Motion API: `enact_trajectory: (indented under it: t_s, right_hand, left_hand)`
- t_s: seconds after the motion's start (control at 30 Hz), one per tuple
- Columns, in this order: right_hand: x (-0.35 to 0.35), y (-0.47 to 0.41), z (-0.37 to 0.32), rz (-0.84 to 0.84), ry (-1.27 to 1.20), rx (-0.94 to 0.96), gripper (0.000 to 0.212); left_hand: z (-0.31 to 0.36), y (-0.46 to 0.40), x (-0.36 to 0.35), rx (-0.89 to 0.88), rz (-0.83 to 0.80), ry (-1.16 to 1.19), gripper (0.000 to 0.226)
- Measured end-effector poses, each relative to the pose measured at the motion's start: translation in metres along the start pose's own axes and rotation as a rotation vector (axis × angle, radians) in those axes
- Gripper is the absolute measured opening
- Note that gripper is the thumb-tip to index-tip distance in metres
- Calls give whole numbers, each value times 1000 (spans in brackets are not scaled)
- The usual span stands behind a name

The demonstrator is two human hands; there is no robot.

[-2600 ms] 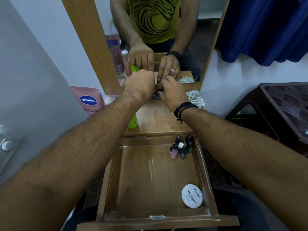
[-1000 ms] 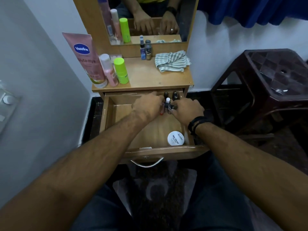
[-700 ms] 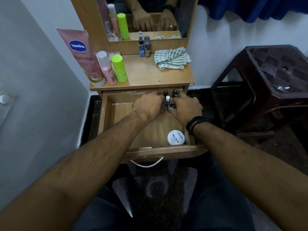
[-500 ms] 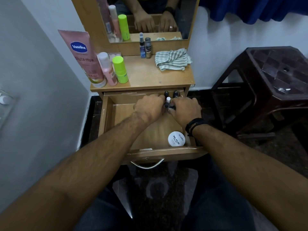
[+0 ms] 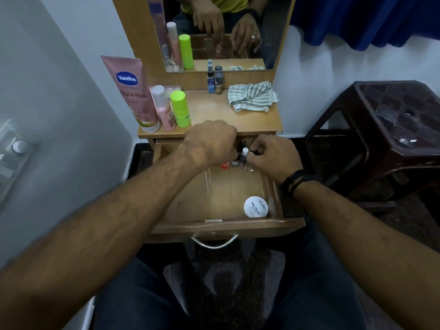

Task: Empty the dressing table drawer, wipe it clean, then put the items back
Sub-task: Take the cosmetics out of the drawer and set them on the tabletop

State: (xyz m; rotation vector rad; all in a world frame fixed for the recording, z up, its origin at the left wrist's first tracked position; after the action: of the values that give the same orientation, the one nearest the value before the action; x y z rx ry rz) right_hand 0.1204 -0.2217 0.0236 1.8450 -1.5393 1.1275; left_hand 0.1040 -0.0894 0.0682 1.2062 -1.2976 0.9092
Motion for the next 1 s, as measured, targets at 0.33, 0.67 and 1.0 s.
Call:
enact_trajectory:
  t_s: [0.33,0.67,1.0]
  right_hand:
    - [59,-85,-51,148,-216,53,11]
    - [23,-155,-68,114,-194,65,7]
    - [0,-177,-70,113,-109,67,11]
  left_hand:
    - [-50,-40,117,109,211,-194,27]
    - [-99,-95,89,235,195,-184,36]
    - [-108,-117,60,228,183,-157,32]
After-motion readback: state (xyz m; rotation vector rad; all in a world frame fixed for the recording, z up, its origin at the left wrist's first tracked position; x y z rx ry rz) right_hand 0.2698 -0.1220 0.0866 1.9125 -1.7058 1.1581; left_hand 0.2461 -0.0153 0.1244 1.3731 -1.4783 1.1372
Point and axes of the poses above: each hand's wrist, its own y-axis away from the middle knuckle, its own x-axis out of the back of the hand, z = x × y, the point moved 9 cm from there along -y, towards the middle knuckle, and after that the axes turned 6 degrees about -y, right-handed, at the moved point
